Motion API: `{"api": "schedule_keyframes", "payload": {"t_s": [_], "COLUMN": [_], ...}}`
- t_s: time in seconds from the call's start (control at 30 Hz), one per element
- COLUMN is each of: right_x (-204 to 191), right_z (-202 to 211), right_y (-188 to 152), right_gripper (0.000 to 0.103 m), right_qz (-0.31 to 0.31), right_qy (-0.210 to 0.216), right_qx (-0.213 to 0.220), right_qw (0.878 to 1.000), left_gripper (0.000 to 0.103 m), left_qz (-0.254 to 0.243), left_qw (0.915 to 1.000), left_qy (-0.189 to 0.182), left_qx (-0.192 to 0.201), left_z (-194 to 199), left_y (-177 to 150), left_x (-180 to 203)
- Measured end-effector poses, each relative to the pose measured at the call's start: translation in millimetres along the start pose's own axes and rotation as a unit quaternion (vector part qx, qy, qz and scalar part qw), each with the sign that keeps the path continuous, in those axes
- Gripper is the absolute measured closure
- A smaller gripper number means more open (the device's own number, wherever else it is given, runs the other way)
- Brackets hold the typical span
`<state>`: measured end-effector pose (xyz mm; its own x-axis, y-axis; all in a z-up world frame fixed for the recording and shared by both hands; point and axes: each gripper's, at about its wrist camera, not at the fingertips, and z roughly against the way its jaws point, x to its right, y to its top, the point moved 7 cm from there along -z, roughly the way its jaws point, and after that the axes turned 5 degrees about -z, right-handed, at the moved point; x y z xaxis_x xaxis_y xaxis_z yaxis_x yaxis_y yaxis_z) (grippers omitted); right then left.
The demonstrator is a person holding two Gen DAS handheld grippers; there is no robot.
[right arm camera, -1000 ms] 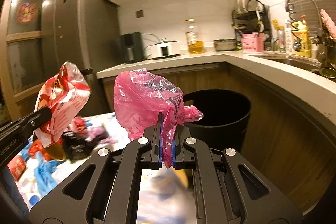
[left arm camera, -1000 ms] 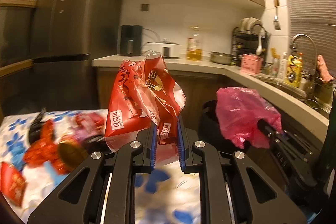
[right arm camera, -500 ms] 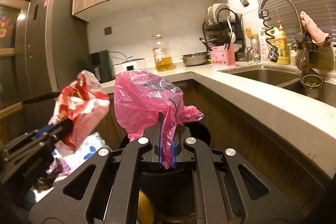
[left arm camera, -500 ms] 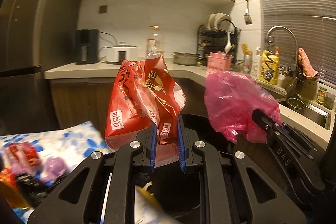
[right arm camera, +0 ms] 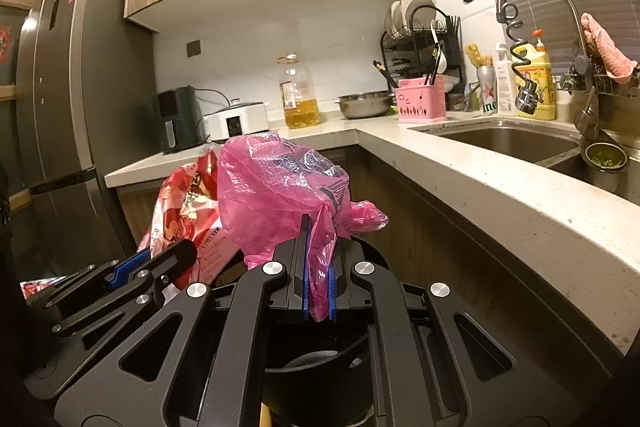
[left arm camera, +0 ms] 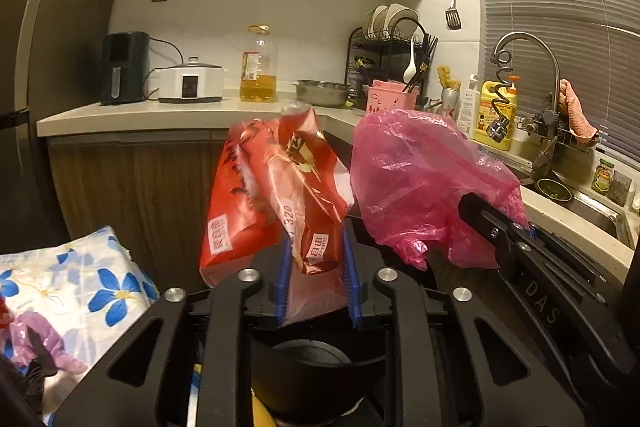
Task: Collect trash
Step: 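Carry both bags over the black bin and open both grippers to drop them, then move both tools back over the table toward the blue glove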
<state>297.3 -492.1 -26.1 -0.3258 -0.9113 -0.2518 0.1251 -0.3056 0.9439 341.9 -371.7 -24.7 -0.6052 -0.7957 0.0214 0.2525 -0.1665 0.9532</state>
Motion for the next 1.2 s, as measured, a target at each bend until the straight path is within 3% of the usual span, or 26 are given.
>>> {"api": "schedule_keyframes", "payload": {"t_s": [0.2,0.23,0.33,0.37,0.43,0.63,0.9,0.97,1.2], "right_x": [5.2,6.6,8.3,8.3,8.8,11.9,3.7,0.1,-13.8], "right_z": [-14.7,-17.6,-24.1,-25.4,-26.0,-13.8,14.5,22.4,52.5], "right_y": [-5.0,-6.3,-10.0,-11.2,-12.0,-12.9,-17.9,-20.8,-33.8], "right_gripper": [0.094,0.093,0.079,0.069,0.060,0.049,0.022,0.019,0.014], "right_qz": [-0.005,-0.008,-0.011,-0.010,-0.009,-0.017,-0.008,-0.003,0.009], "right_qy": [-0.002,-0.002,-0.002,-0.002,-0.003,-0.008,-0.016,-0.017,-0.018], "right_qx": [-0.014,-0.019,-0.031,-0.033,-0.034,-0.032,-0.037,-0.041,-0.050], "right_qw": [1.000,1.000,0.999,0.999,0.999,0.999,0.999,0.999,0.999], "left_gripper": [0.063,0.056,0.038,0.033,0.028,0.017,0.013,0.008,0.006], "left_qz": [0.012,0.016,0.039,0.044,0.049,0.070,0.061,0.058,0.055], "left_qw": [0.9998,0.9997,0.9990,0.9988,0.9983,0.9950,0.9901,0.9895,0.9872], "left_qy": [0.004,0.006,0.010,0.014,0.028,0.069,0.123,0.129,0.147], "left_qx": [-0.016,-0.018,-0.017,-0.016,-0.014,-0.015,-0.027,-0.028,-0.029], "left_z": [-14.3,-14.5,-12.1,-10.4,-5.8,15.7,54.3,62.2,97.0], "left_y": [-10.7,-11.5,-14.2,-14.3,-14.6,-15.8,-25.1,-28.1,-37.7], "left_x": [-10.3,-12.2,-22.4,-25.2,-31.4,-49.4,-59.1,-59.5,-60.3]}}
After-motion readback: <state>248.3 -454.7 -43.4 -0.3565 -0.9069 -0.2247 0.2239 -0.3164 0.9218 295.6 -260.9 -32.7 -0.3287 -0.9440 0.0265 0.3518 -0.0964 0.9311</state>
